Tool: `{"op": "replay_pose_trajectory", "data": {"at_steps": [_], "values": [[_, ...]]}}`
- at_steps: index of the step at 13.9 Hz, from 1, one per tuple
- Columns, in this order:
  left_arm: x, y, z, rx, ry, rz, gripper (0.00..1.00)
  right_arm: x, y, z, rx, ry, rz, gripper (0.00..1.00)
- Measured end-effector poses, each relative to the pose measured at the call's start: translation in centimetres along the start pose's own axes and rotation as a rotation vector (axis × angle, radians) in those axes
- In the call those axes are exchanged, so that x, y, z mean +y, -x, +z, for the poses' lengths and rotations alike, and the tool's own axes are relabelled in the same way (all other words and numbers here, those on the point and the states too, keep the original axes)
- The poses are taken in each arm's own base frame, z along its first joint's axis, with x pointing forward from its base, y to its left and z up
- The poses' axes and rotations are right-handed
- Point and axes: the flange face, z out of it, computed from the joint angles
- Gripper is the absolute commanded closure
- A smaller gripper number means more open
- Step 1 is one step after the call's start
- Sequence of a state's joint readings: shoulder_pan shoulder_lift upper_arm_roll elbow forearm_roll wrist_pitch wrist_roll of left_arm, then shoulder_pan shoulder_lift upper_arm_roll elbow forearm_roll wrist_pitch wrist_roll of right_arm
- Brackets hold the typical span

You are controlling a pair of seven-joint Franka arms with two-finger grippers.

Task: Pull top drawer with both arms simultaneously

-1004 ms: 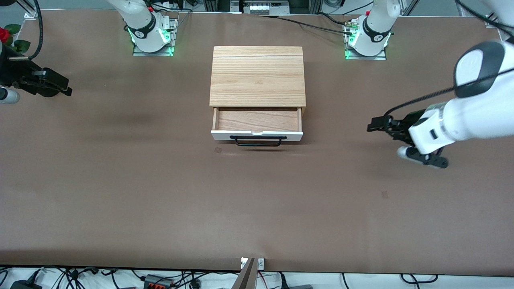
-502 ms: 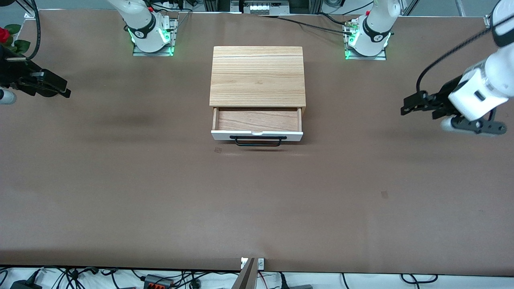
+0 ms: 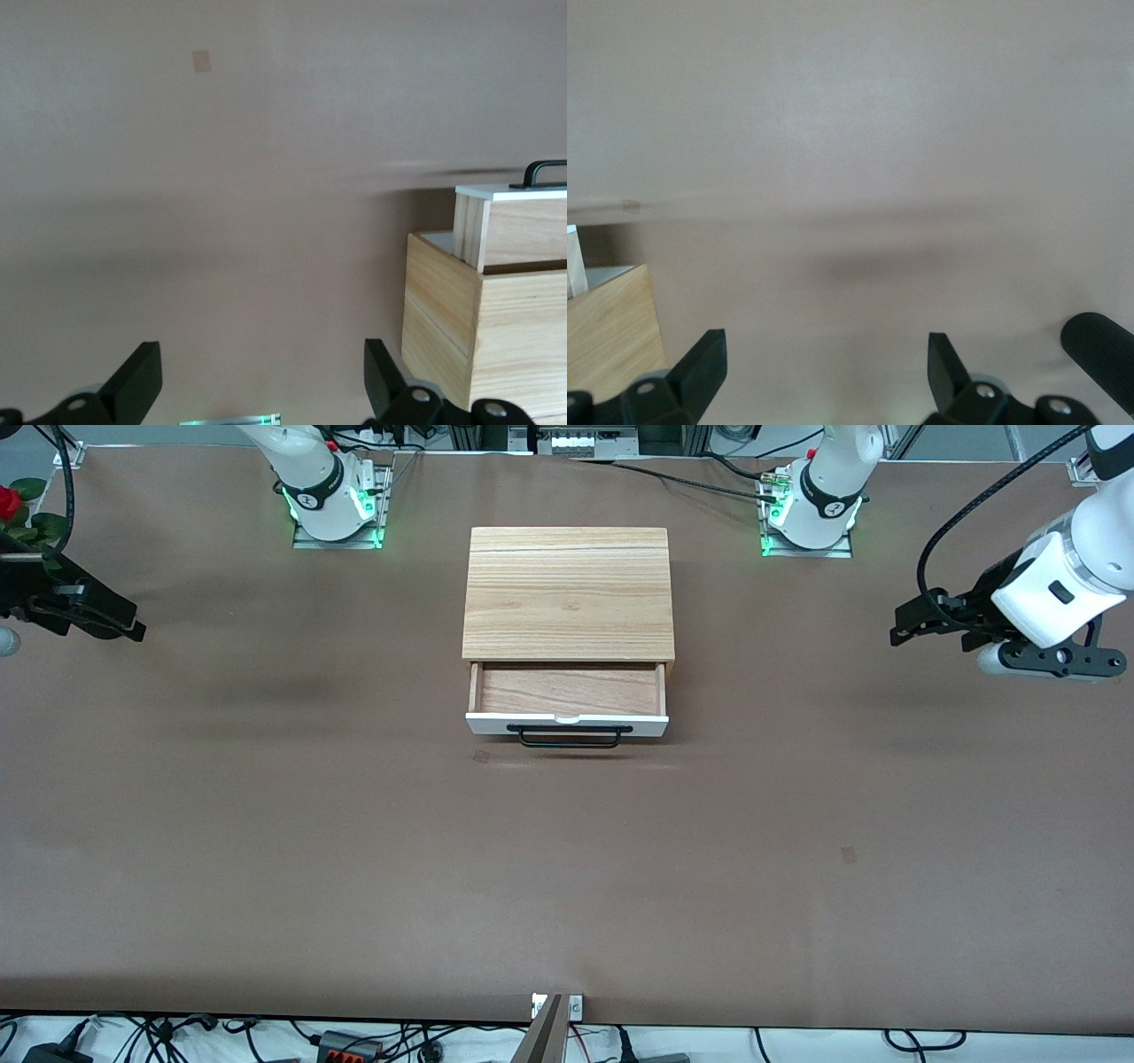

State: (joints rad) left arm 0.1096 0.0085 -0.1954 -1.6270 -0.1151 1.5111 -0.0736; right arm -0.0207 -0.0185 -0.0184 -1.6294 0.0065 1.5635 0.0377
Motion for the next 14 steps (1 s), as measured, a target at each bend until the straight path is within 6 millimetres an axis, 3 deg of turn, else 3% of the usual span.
{"op": "replay_pose_trajectory", "data": {"at_steps": [4,14], "values": [[0.01,1.08,0.07,-0.013,-0.018,-0.036,0.00,0.27,-0.01,0.01,-0.001,0.000,0.006,0.00],[0.34,1.20,0.10,-0.011,-0.051,-0.042,0.00,0.88,-0.02,0.07,-0.002,-0.002,0.017,0.00]]}}
